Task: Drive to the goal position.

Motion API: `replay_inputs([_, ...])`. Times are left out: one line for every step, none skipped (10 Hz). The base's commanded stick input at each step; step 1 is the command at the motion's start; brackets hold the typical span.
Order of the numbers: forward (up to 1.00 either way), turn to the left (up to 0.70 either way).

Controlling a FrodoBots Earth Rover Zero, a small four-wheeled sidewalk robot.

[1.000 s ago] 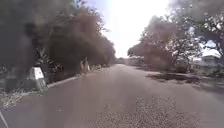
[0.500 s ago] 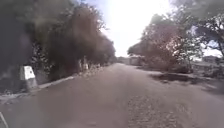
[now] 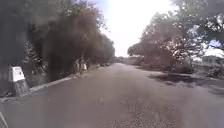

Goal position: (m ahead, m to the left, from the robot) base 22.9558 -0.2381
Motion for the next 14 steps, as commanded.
replay_inputs([0.50,0.00])
replay_inputs([0.50,0.00])
replay_inputs([0.50,0.00])
replay_inputs([0.50,0.00])
replay_inputs([0.50,0.00])
replay_inputs([0.50,0.00])
replay_inputs([0.50,0.00])
replay_inputs([0.50,0.00])
replay_inputs([0.50,0.00])
replay_inputs([0.50,0.00])
replay_inputs([0.50,0.00])
replay_inputs([0.50,0.00])
replay_inputs([0.50,0.00])
replay_inputs([0.50,0.00])
